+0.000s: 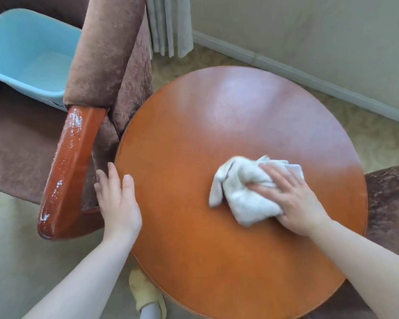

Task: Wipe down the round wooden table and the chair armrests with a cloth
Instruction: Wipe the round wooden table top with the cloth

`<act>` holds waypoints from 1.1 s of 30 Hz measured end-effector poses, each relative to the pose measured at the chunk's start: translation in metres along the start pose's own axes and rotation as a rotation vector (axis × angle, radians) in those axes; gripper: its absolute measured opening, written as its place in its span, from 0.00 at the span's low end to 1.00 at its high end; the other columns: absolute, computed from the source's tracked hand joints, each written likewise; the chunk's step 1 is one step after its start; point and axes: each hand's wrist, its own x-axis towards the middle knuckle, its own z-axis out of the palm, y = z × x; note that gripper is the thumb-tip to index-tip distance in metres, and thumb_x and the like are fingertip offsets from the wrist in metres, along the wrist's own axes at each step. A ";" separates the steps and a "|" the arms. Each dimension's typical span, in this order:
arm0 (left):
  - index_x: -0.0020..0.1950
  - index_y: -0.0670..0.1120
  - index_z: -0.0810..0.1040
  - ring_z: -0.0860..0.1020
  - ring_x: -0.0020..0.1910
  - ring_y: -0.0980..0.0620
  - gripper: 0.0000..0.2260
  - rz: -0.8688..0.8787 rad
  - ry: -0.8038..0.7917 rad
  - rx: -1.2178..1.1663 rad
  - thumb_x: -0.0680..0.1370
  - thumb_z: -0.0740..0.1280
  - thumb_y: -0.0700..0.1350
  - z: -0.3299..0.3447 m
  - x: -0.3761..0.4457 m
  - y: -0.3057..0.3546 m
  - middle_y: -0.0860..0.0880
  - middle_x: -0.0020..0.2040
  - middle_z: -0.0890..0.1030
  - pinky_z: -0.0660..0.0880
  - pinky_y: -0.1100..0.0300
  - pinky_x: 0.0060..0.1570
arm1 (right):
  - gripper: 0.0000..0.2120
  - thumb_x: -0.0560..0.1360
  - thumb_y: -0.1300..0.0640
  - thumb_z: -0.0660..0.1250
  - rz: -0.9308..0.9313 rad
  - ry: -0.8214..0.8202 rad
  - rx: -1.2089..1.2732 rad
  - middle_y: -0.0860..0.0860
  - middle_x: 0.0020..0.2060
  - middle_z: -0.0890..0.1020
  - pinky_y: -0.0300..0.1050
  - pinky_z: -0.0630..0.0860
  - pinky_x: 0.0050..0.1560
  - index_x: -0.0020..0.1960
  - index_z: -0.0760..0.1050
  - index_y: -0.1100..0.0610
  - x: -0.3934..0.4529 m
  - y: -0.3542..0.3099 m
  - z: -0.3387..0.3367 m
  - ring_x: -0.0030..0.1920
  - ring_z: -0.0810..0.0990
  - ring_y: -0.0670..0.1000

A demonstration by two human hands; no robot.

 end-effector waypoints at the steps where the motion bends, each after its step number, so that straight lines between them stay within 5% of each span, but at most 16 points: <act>1: 0.78 0.57 0.47 0.40 0.78 0.53 0.23 -0.018 -0.027 0.008 0.83 0.45 0.54 -0.001 -0.003 -0.002 0.55 0.79 0.42 0.41 0.50 0.74 | 0.28 0.69 0.60 0.64 0.431 0.166 0.051 0.58 0.73 0.66 0.64 0.63 0.68 0.69 0.72 0.45 0.008 -0.009 0.004 0.72 0.64 0.62; 3: 0.78 0.56 0.48 0.40 0.78 0.52 0.24 -0.054 -0.058 0.011 0.82 0.45 0.56 -0.001 -0.010 -0.002 0.55 0.79 0.42 0.42 0.50 0.74 | 0.27 0.72 0.57 0.66 1.186 0.396 0.169 0.56 0.75 0.63 0.62 0.55 0.72 0.69 0.71 0.44 0.039 -0.061 0.018 0.73 0.61 0.60; 5: 0.79 0.53 0.49 0.40 0.78 0.50 0.24 -0.043 -0.076 0.081 0.83 0.45 0.54 0.002 -0.015 -0.003 0.51 0.80 0.42 0.42 0.50 0.74 | 0.28 0.71 0.55 0.66 1.373 0.425 0.279 0.56 0.76 0.61 0.63 0.52 0.71 0.70 0.69 0.42 0.061 -0.130 0.027 0.74 0.59 0.58; 6: 0.79 0.51 0.51 0.40 0.78 0.48 0.24 -0.011 -0.087 0.158 0.83 0.44 0.54 0.003 -0.017 -0.004 0.49 0.80 0.42 0.42 0.50 0.74 | 0.30 0.70 0.56 0.66 1.252 0.416 0.255 0.56 0.75 0.62 0.64 0.53 0.71 0.70 0.69 0.41 0.059 -0.163 0.035 0.75 0.59 0.58; 10: 0.78 0.49 0.54 0.41 0.77 0.45 0.27 0.133 -0.131 0.347 0.81 0.51 0.57 0.006 -0.024 -0.009 0.45 0.80 0.44 0.42 0.48 0.73 | 0.25 0.71 0.54 0.59 0.270 0.115 0.098 0.53 0.72 0.70 0.62 0.64 0.66 0.67 0.71 0.38 -0.057 -0.228 0.047 0.74 0.64 0.53; 13: 0.79 0.55 0.48 0.36 0.77 0.50 0.29 0.283 -0.216 0.463 0.80 0.55 0.57 0.007 -0.031 -0.018 0.50 0.79 0.39 0.38 0.46 0.72 | 0.21 0.78 0.53 0.54 0.220 0.013 -0.015 0.56 0.69 0.72 0.61 0.65 0.65 0.68 0.69 0.42 -0.145 -0.162 0.026 0.74 0.64 0.57; 14: 0.79 0.55 0.46 0.34 0.76 0.51 0.30 0.346 -0.243 0.519 0.80 0.54 0.58 0.008 -0.030 -0.021 0.50 0.79 0.37 0.37 0.45 0.72 | 0.23 0.75 0.55 0.56 0.381 0.040 0.024 0.58 0.70 0.71 0.61 0.64 0.66 0.69 0.69 0.44 -0.155 -0.144 0.020 0.73 0.63 0.60; 18: 0.78 0.55 0.40 0.31 0.75 0.51 0.30 0.519 -0.265 0.658 0.80 0.49 0.60 0.020 -0.030 -0.023 0.50 0.78 0.33 0.34 0.45 0.72 | 0.26 0.71 0.60 0.68 1.574 0.466 0.063 0.58 0.73 0.65 0.63 0.57 0.71 0.68 0.73 0.49 -0.067 -0.154 0.031 0.73 0.61 0.62; 20: 0.78 0.55 0.41 0.32 0.76 0.52 0.30 0.556 -0.284 0.645 0.80 0.49 0.59 0.029 -0.032 -0.018 0.50 0.78 0.34 0.34 0.45 0.72 | 0.29 0.69 0.58 0.69 1.715 0.552 0.145 0.57 0.75 0.63 0.64 0.57 0.71 0.69 0.72 0.45 -0.013 -0.193 0.038 0.74 0.61 0.61; 21: 0.79 0.55 0.42 0.33 0.76 0.51 0.30 0.580 -0.291 0.651 0.80 0.50 0.58 0.033 -0.032 -0.015 0.50 0.78 0.34 0.35 0.45 0.72 | 0.30 0.69 0.57 0.68 1.596 0.550 0.119 0.57 0.75 0.63 0.65 0.58 0.70 0.69 0.71 0.43 -0.005 -0.212 0.047 0.74 0.61 0.60; 25: 0.79 0.53 0.46 0.36 0.77 0.52 0.30 0.763 -0.312 0.684 0.78 0.50 0.55 0.042 -0.020 -0.006 0.51 0.78 0.38 0.33 0.49 0.72 | 0.25 0.75 0.57 0.60 0.454 0.182 0.002 0.52 0.72 0.67 0.61 0.66 0.67 0.69 0.70 0.39 -0.101 -0.226 0.056 0.74 0.65 0.52; 27: 0.79 0.54 0.47 0.36 0.77 0.54 0.30 0.851 -0.338 0.702 0.77 0.45 0.59 0.045 -0.013 0.000 0.52 0.79 0.42 0.31 0.52 0.71 | 0.29 0.70 0.59 0.61 0.285 0.021 -0.032 0.53 0.73 0.66 0.62 0.65 0.66 0.70 0.70 0.41 -0.146 -0.165 0.034 0.74 0.64 0.55; 29: 0.79 0.54 0.49 0.40 0.78 0.53 0.28 0.890 -0.324 0.718 0.78 0.42 0.60 0.050 -0.006 0.007 0.51 0.79 0.46 0.34 0.51 0.73 | 0.30 0.67 0.57 0.62 0.459 0.035 0.005 0.57 0.72 0.67 0.63 0.65 0.67 0.70 0.71 0.48 -0.152 -0.108 0.017 0.73 0.65 0.61; 31: 0.79 0.54 0.49 0.44 0.78 0.50 0.28 0.880 -0.282 0.750 0.79 0.41 0.60 0.056 -0.002 0.013 0.50 0.80 0.49 0.38 0.47 0.74 | 0.27 0.70 0.54 0.61 1.019 0.238 -0.007 0.60 0.72 0.67 0.61 0.61 0.69 0.69 0.72 0.52 -0.112 -0.082 0.019 0.71 0.65 0.64; 33: 0.79 0.53 0.49 0.46 0.78 0.48 0.28 0.869 -0.233 0.802 0.80 0.41 0.59 0.060 -0.002 0.016 0.48 0.80 0.51 0.41 0.44 0.74 | 0.27 0.71 0.54 0.65 1.622 0.504 0.096 0.58 0.74 0.63 0.59 0.55 0.71 0.70 0.70 0.46 -0.038 -0.090 0.028 0.74 0.60 0.61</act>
